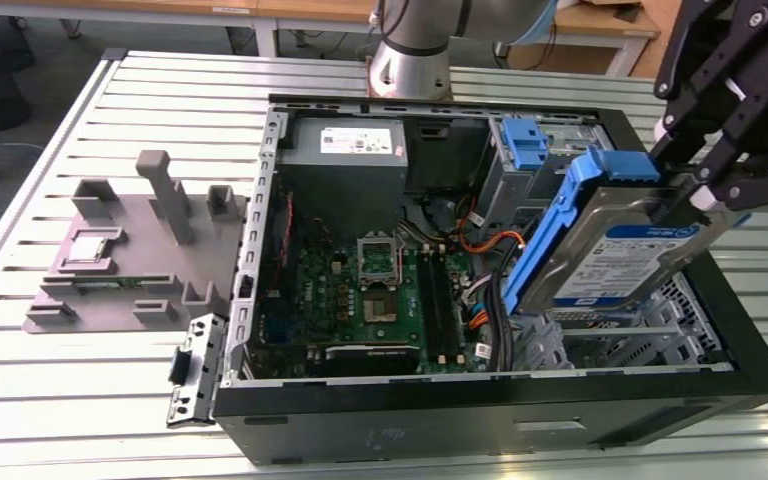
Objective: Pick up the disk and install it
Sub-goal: 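Pick up the disk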
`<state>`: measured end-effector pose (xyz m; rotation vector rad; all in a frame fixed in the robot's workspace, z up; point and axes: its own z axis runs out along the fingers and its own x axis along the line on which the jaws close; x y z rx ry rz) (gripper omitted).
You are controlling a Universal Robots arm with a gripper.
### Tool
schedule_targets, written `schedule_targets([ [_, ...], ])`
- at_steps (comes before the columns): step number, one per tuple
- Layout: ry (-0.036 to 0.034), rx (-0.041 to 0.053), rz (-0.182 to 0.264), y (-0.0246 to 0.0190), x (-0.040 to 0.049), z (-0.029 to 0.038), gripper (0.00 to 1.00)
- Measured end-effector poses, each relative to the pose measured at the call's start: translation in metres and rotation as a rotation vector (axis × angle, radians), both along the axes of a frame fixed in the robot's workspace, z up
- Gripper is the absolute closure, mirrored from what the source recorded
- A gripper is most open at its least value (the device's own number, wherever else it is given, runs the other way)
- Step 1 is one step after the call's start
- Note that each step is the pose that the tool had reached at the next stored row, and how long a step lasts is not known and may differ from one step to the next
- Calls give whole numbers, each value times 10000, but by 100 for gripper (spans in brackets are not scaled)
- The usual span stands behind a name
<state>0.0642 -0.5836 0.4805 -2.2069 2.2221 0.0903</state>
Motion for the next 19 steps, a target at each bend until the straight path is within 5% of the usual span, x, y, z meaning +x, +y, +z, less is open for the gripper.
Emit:
schedule_targets([
  [11,0,2,1,0,396,-73,65],
  [19,0,4,0,0,487,-161,65],
])
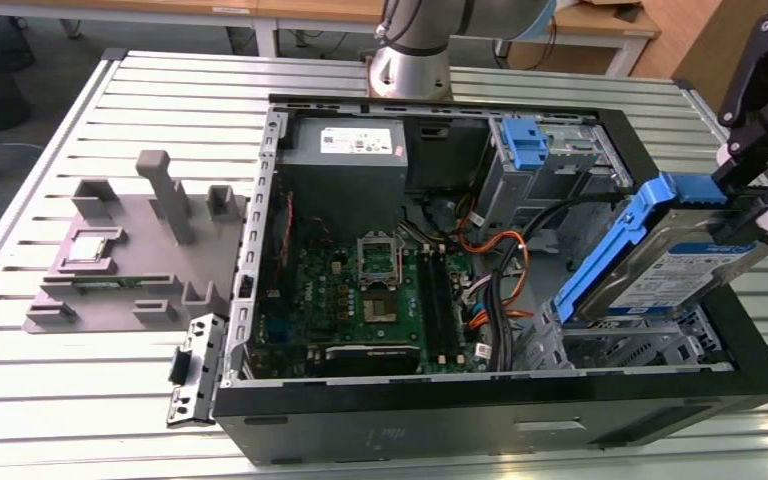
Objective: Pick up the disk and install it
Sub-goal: 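Pick up the disk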
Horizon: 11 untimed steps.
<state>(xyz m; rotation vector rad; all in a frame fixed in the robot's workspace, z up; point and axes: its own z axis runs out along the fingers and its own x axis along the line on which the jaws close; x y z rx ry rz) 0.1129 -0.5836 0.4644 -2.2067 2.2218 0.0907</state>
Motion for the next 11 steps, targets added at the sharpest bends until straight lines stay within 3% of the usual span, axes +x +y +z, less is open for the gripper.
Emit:
schedule_targets([
  [4,0,-2,0,0,48,-31,65],
  [11,0,-1,-1,0,50,-44,65],
])
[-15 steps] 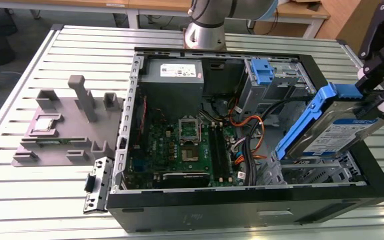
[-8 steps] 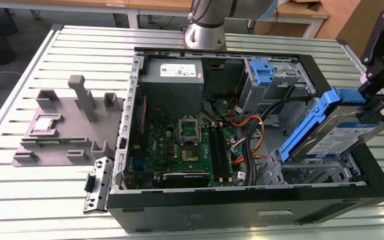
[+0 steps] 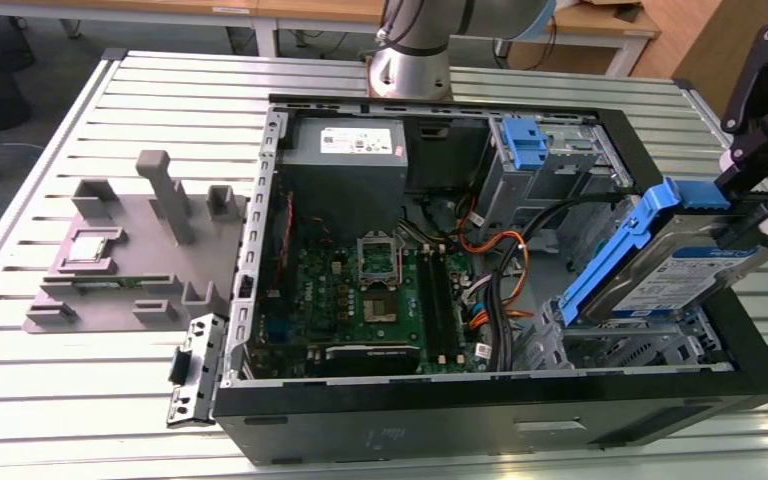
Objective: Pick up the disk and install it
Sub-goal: 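Pick up the disk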
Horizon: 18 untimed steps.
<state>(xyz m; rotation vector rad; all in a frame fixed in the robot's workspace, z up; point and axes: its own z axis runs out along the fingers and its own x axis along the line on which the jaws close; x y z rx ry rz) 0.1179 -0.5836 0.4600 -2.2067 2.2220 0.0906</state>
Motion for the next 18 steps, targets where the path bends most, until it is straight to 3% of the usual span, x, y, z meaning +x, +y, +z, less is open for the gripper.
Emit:
schedule_targets([
  [18,0,45,1,20,19,-52,65],
])
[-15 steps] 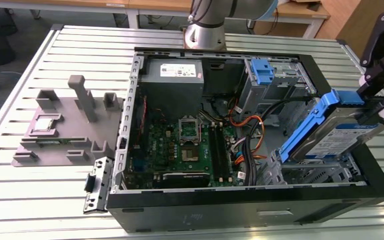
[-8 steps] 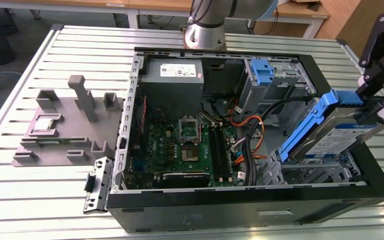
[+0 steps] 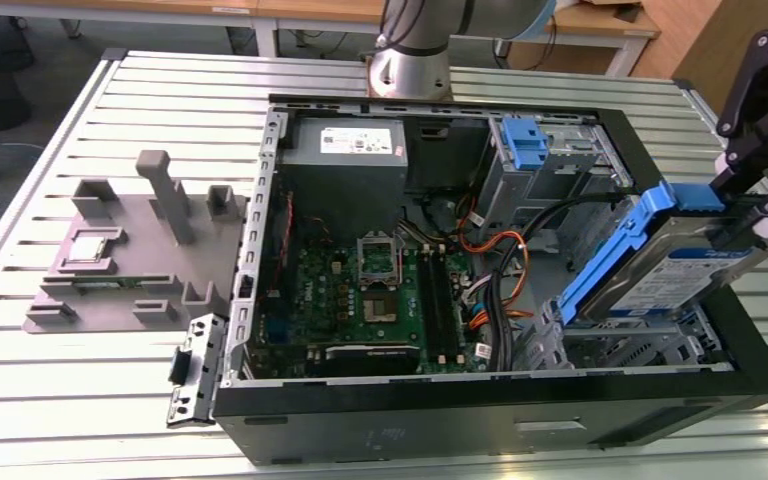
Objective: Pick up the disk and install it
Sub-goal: 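Insert the disk into the insertion slot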
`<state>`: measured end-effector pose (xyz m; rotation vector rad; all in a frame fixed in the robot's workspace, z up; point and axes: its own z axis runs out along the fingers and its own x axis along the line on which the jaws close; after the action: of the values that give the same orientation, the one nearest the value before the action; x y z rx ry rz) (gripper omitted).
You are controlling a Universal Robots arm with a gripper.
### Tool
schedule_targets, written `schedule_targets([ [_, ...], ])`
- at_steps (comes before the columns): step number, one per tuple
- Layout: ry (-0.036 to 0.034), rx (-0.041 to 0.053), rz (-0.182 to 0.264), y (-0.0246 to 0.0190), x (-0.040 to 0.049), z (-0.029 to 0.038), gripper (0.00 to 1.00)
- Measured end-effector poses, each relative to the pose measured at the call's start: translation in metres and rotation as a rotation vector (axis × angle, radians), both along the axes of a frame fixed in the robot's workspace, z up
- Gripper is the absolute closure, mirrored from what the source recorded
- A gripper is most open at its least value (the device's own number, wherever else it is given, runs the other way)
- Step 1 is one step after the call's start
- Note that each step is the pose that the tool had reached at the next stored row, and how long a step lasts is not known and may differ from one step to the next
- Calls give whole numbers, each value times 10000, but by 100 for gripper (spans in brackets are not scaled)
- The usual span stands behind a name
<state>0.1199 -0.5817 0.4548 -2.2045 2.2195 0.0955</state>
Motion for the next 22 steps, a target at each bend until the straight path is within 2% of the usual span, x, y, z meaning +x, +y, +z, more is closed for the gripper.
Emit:
schedule_targets([
  [14,0,0,0,17,-1,-31,65],
  [22,0,-3,0,18,-1,-113,65],
])
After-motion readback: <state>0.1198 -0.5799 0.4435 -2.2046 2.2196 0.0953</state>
